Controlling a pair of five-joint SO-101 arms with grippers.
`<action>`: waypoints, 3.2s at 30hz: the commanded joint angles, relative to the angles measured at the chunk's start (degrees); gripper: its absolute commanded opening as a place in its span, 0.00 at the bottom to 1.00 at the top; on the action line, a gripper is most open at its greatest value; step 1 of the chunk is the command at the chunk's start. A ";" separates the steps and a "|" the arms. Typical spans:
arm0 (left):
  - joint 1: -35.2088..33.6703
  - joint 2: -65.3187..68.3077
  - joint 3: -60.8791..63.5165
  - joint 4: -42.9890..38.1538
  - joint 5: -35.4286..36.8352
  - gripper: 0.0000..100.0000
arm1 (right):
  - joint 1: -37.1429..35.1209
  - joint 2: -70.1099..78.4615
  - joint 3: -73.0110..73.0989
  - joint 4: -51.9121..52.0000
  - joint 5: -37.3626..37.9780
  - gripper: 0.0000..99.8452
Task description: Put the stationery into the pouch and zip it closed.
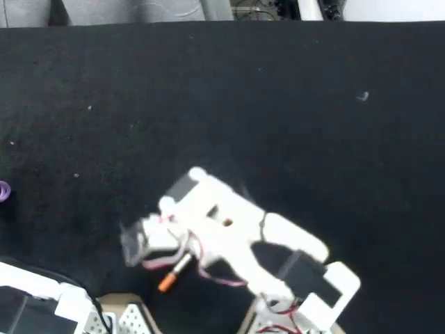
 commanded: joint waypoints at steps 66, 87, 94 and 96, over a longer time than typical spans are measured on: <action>8.66 -5.01 -7.78 4.57 0.70 0.03 | 2.46 -21.32 6.90 -2.02 0.09 0.01; 49.45 -5.19 -29.67 36.13 8.26 0.03 | 34.46 -42.24 -5.41 -21.80 -22.68 0.01; 60.00 -4.13 -32.92 39.56 15.47 0.03 | 35.52 -47.25 -5.41 -34.02 -39.03 0.01; 63.78 -4.13 -32.92 39.56 17.41 0.03 | 35.43 -49.10 -5.32 -37.89 -45.54 0.01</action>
